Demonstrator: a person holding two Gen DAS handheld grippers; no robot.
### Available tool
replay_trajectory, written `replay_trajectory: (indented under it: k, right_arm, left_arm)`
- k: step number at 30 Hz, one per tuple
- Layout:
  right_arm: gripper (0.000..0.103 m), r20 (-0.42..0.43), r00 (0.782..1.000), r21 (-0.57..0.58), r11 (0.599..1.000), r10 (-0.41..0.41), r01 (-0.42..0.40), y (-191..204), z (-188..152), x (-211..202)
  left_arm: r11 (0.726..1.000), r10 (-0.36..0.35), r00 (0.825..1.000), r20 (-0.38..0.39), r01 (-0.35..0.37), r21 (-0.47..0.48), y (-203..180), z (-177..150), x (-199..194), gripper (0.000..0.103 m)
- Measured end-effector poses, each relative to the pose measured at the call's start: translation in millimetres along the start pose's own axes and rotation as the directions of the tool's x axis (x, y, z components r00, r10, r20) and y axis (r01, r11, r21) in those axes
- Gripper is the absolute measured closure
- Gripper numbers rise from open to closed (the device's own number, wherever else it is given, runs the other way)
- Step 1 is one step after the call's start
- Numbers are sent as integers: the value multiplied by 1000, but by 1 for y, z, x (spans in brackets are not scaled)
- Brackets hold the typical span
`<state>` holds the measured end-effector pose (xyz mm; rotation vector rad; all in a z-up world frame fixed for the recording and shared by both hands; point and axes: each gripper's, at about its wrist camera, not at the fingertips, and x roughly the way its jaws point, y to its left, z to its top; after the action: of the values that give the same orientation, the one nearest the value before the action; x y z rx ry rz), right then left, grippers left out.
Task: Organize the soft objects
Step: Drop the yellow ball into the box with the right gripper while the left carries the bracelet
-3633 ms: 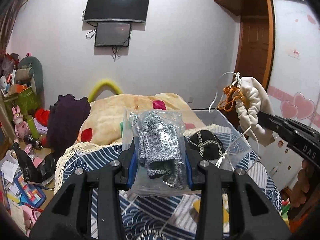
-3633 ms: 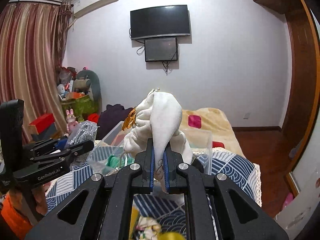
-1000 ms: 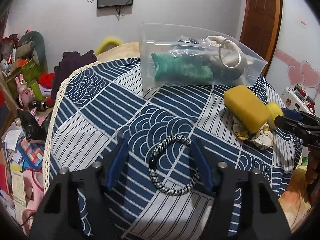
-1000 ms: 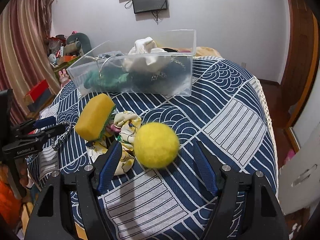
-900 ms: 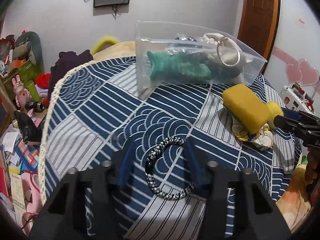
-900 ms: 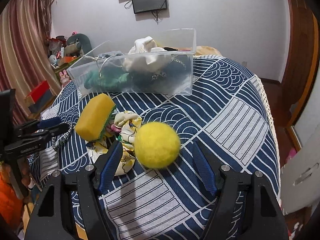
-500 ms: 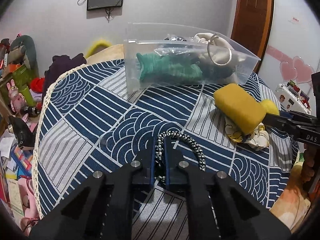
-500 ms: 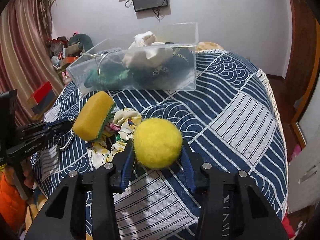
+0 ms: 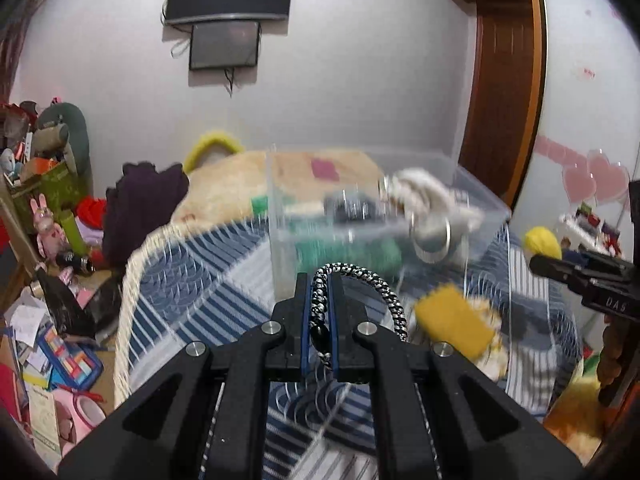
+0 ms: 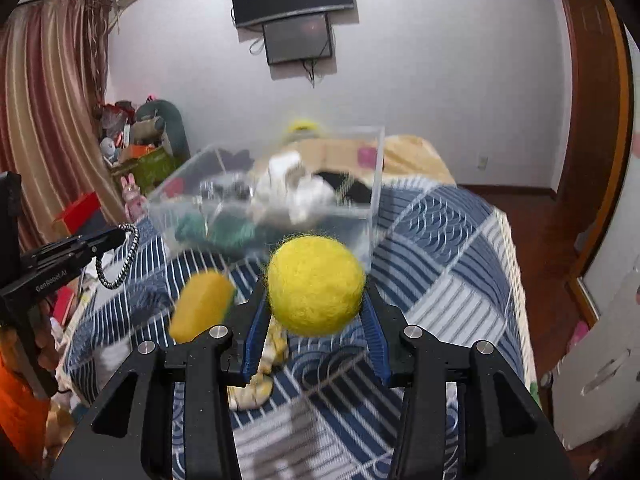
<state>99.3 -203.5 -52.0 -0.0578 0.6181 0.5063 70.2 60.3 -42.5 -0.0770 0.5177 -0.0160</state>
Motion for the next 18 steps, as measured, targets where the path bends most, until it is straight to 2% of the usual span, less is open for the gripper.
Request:
replay_trajectory:
  k: [3,7,12,18]
  right_arm:
    - [63,30,1000,-4,1000,-2,2,0,15,-1]
    - [63,74,997,-13,1000,-8,9,4,36,2]
    - [63,98,995,-25,999,-19,22,6,55,12]
    - [63,72,997,-27,999,-30,32,2,68,39]
  left_arm:
    - [999,35,998,47,-33,-26,3,16,-1,96]
    - [996,68,995,69,-64,-57,6,33,8,96]
    - [994,76,995,69,-70,-78,7,46,26,96]
    - [995,77,996,39,-74,-64,4,58,55,96]
